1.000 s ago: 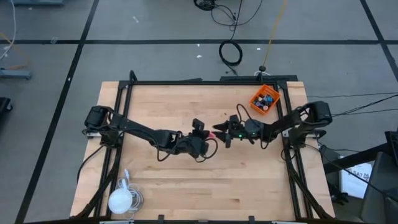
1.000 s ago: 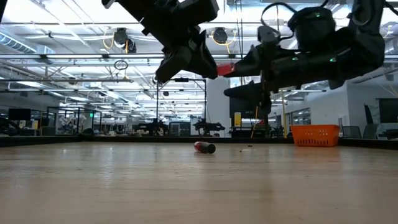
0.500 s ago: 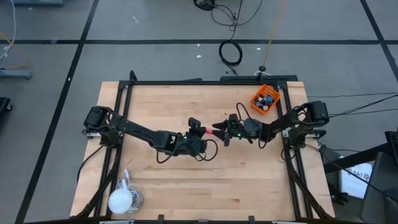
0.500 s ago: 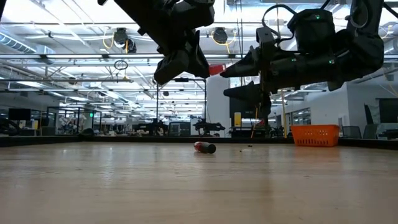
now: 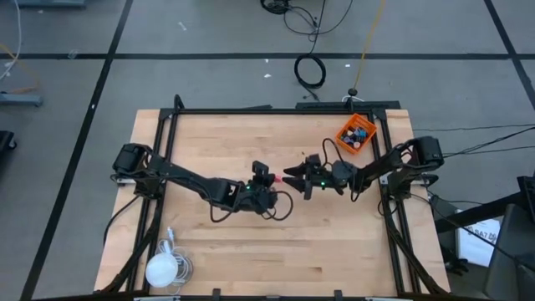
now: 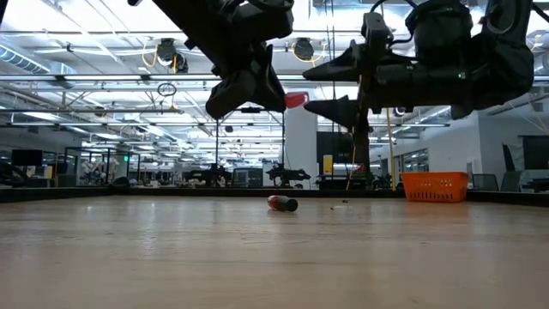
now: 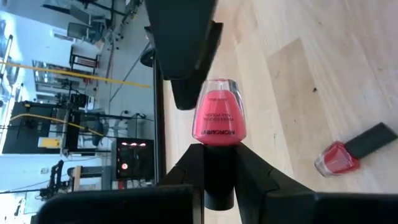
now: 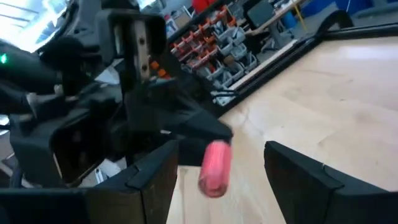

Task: Pick & Place Nail Polish
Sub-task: Put the pink nail polish bottle into the orange basket

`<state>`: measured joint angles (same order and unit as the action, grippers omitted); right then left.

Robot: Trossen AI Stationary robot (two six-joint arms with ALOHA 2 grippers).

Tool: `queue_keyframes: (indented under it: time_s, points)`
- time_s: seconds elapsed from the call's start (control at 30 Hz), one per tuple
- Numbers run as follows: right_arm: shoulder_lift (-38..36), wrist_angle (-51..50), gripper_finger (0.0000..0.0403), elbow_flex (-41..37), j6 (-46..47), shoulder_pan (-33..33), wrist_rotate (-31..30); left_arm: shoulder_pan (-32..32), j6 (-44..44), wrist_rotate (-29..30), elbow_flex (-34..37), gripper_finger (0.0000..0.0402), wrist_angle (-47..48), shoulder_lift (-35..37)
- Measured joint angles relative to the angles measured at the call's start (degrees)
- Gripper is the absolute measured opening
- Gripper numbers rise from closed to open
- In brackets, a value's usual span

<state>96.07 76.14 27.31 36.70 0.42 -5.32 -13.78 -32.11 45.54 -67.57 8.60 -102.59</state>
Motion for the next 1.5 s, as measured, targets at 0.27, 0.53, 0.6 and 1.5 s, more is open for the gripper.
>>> queue_keyframes:
  time_s: [0.27, 0.53, 0.6, 1.5]
  points:
    - [0.01, -6.58, 0.0226, 4.4, -3.03, 2.35, -1.07, 1.01, -0.26, -1.33, 0.0, 0.0038, -2.72, 0.0]
    - [0.05, -11.78, 0.0226, 7.02, -3.96, 2.73, -0.74, 1.03, -2.45, -4.85, 0.0, 0.0038, -7.37, 0.0]
    - [0.05, -11.57, 0.0222, 7.02, -4.43, 2.9, -0.77, 1.01, -2.22, -4.82, 0.0, 0.0038, -7.19, 0.0]
    - [0.03, -13.68, 0.0066, 6.95, -7.55, 2.67, -0.16, -0.01, 1.38, -4.02, 0.0, 0.0078, -5.66, 0.07]
